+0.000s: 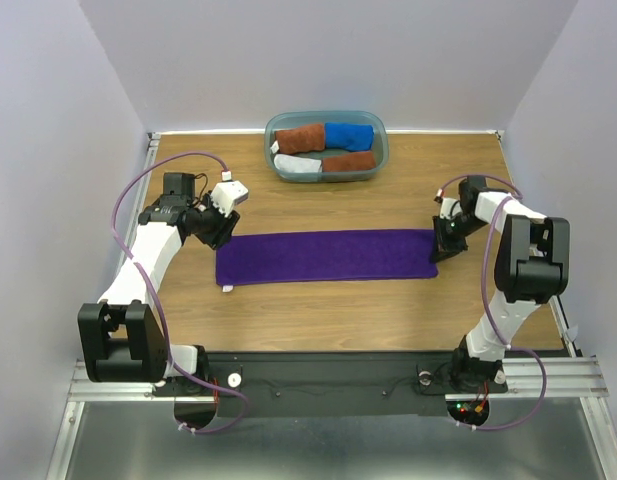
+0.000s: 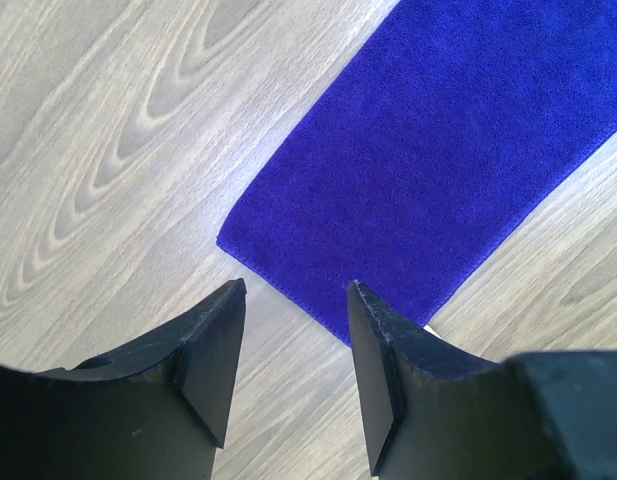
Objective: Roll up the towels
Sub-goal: Fold the towel
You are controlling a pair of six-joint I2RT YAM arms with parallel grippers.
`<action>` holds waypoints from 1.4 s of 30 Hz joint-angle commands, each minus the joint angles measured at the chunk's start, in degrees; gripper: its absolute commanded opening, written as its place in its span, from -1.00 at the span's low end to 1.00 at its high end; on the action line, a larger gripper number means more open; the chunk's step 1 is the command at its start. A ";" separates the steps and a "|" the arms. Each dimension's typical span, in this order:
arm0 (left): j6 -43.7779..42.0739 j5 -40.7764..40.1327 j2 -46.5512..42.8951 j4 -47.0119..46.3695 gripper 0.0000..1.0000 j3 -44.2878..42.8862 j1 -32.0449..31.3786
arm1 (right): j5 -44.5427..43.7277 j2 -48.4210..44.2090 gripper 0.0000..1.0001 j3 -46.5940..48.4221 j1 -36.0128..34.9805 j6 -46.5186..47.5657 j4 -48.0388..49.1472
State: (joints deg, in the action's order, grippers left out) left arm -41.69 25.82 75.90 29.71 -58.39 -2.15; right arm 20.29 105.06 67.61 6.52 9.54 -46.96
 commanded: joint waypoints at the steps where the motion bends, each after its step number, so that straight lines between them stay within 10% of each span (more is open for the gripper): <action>1: 0.82 1.15 -1.19 -0.62 0.22 -0.06 -0.04 | 1.59 -2.04 -0.99 0.67 -0.81 0.92 0.82; 20: 5.30 4.40 2.32 -0.36 0.27 -3.48 0.83 | 14.68 -4.95 -0.99 8.85 -13.37 -1.01 -4.02; 23: 6.36 6.95 3.64 0.69 0.97 -4.80 1.63 | 14.95 -3.63 -0.99 9.90 -17.41 -3.11 -2.70; 42: 10.67 15.57 7.16 3.24 0.97 -7.70 8.39 | 15.39 10.08 -0.99 21.15 -31.83 -12.00 2.05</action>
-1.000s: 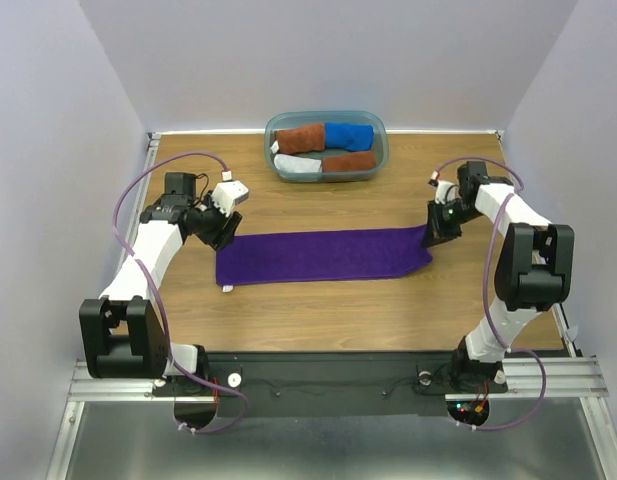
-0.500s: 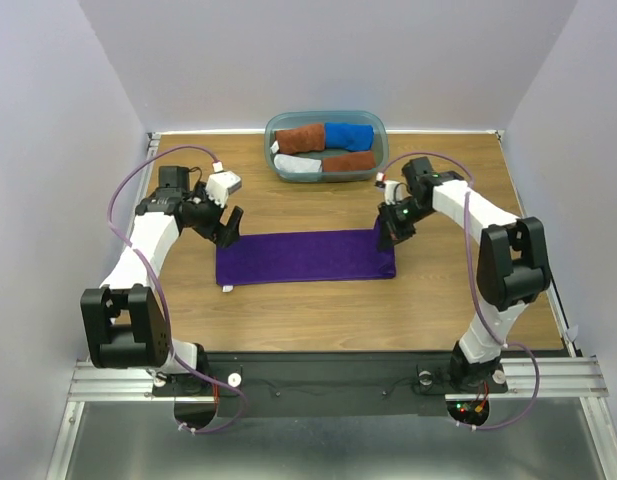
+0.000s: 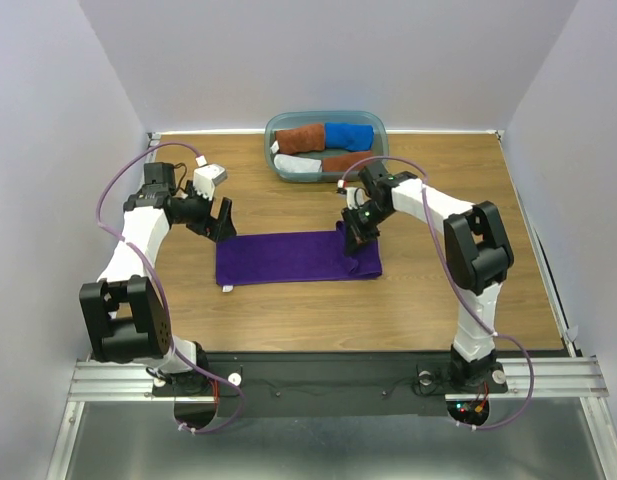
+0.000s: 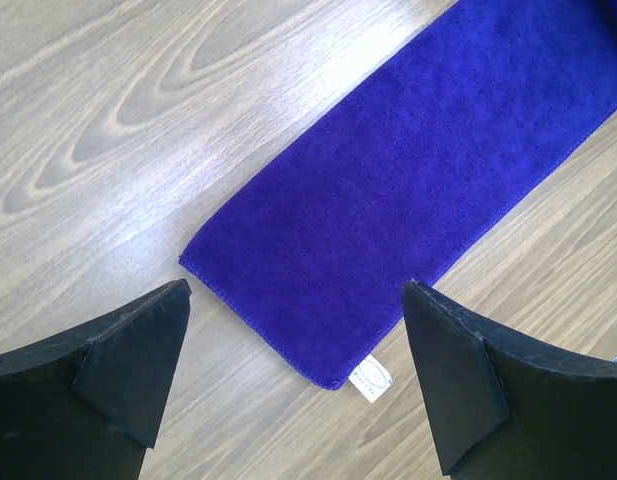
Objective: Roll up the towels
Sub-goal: Fold the towel
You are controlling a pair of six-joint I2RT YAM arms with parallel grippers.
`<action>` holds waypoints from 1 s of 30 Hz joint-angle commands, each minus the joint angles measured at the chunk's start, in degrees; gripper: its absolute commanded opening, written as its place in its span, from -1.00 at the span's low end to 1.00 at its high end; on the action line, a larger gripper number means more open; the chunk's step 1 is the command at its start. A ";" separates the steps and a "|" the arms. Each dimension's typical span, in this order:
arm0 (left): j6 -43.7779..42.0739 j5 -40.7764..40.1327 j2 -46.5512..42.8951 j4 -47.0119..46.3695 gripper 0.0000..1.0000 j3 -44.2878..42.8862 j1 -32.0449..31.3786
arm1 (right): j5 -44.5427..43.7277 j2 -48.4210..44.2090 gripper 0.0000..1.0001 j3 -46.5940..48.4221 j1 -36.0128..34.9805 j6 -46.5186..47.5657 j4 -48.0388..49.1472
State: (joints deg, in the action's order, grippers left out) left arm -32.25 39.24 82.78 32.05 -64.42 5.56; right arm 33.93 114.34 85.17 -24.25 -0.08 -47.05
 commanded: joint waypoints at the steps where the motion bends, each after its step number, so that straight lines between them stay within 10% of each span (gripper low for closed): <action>1: 1.31 1.80 0.45 0.82 0.97 -1.58 0.85 | 2.01 1.58 -0.99 3.95 -1.76 -2.65 2.22; 30: 1.14 0.75 1.15 0.03 0.97 0.18 2.17 | 5.79 5.98 -0.99 6.86 -5.90 -4.41 2.22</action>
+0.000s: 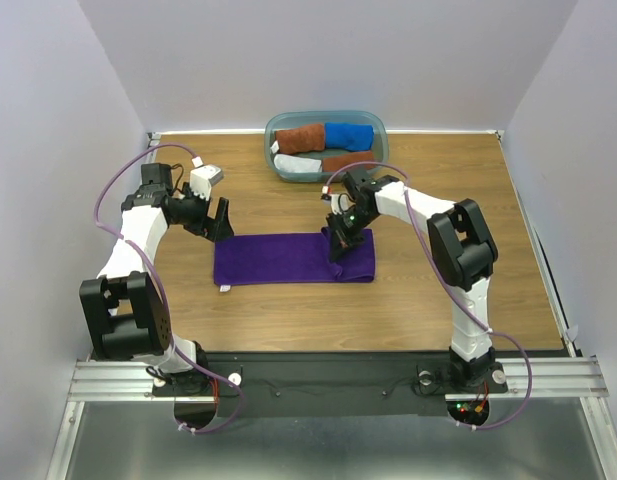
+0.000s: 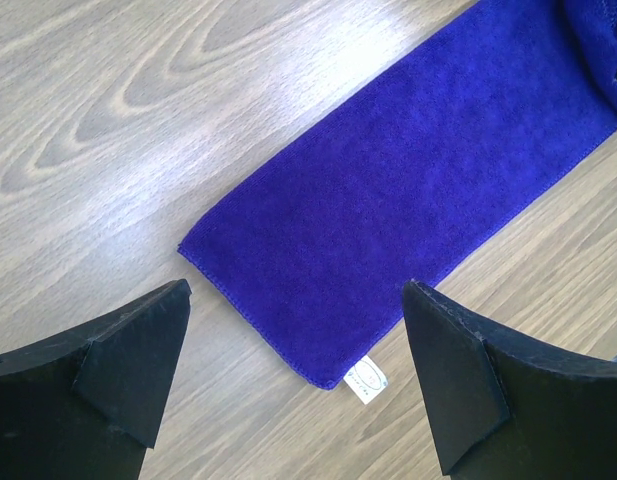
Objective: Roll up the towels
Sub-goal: Fold the towel
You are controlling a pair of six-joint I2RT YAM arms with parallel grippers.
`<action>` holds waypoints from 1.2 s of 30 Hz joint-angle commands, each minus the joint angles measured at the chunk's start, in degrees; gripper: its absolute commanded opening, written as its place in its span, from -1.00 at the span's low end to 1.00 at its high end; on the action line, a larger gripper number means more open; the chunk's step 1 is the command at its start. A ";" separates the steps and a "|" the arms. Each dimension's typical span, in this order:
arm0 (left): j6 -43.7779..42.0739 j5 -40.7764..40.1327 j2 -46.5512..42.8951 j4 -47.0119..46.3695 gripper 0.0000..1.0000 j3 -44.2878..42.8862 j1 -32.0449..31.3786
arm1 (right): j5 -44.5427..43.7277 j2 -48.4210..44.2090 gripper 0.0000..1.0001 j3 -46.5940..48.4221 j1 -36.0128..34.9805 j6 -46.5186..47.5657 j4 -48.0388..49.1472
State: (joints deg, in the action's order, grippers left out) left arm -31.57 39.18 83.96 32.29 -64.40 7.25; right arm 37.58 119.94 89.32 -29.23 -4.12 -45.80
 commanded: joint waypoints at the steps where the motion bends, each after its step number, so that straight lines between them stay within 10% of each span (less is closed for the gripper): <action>1: 0.46 0.99 0.15 -0.04 0.97 0.15 0.66 | 2.06 0.56 -0.99 2.62 -0.91 -0.54 0.98; 11: 0.37 0.37 0.32 -0.21 0.97 0.59 0.84 | 3.11 2.93 -0.97 4.20 -0.91 -0.98 0.98; 18: 0.37 0.98 0.76 0.23 0.97 0.42 1.37 | 4.43 0.39 0.12 3.85 -0.91 0.42 0.63; 26: 0.99 2.13 1.55 -1.27 0.97 0.68 1.54 | 8.82 -7.34 0.01 1.47 0.14 3.59 -0.52; 33: 1.51 2.30 2.26 -1.71 0.97 0.24 1.54 | 2.15 -7.97 -0.80 -2.03 1.28 7.98 -0.96; 36: 1.25 2.40 2.26 -1.71 0.97 0.33 1.54 | 4.25 -7.62 -0.84 -5.63 1.37 9.65 -0.96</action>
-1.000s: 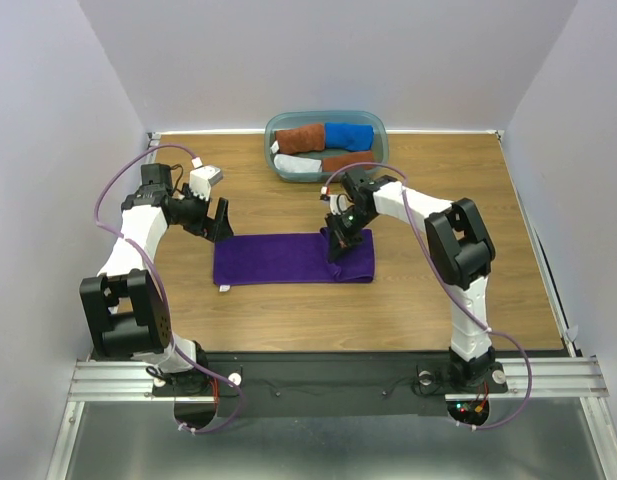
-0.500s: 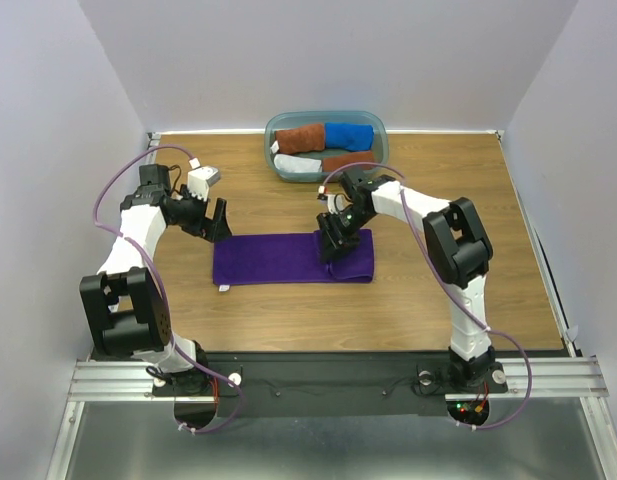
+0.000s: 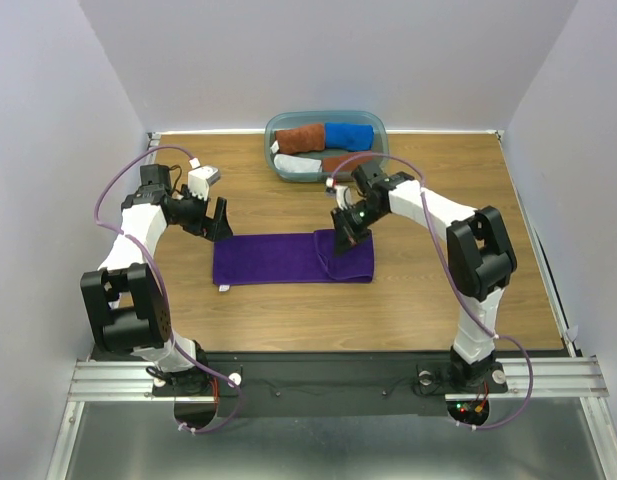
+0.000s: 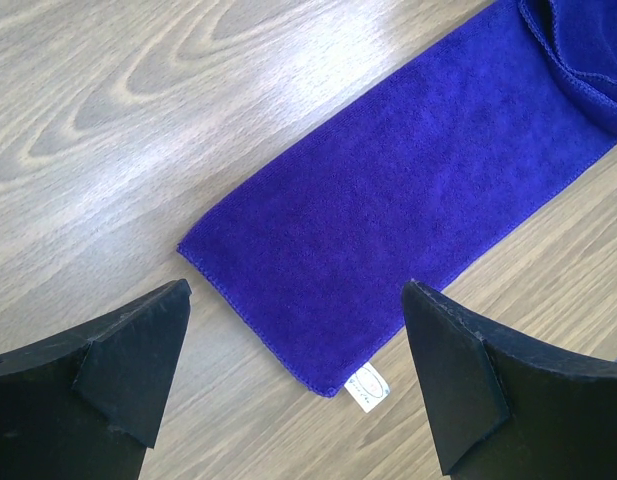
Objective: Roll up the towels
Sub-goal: Fold the towel
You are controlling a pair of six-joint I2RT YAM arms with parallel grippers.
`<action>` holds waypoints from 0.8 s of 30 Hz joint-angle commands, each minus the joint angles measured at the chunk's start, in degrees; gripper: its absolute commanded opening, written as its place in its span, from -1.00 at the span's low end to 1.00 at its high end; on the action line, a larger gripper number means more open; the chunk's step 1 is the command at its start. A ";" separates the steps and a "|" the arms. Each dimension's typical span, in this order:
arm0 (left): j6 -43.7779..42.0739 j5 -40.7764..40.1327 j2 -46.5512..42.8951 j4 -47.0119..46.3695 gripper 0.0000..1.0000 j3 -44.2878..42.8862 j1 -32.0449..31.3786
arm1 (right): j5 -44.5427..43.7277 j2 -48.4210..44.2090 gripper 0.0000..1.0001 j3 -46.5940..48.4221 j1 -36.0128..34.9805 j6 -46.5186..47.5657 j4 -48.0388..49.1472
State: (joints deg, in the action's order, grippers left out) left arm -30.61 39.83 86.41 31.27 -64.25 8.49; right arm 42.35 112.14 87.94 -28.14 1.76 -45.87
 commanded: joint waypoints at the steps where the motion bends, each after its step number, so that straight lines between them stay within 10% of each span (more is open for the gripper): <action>1: 0.20 1.56 -0.10 -0.68 0.97 0.35 0.30 | 0.01 0.54 -0.84 -5.05 0.28 4.47 -0.89; 24: -0.33 1.12 0.33 -0.68 0.97 0.62 0.38 | 8.98 1.06 -0.62 -6.39 0.19 3.51 3.06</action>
State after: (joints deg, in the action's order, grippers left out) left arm -30.59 40.03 87.26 30.96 -64.25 8.49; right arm 48.34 115.52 78.35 -27.73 5.76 -44.51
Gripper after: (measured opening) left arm 0.986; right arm 0.194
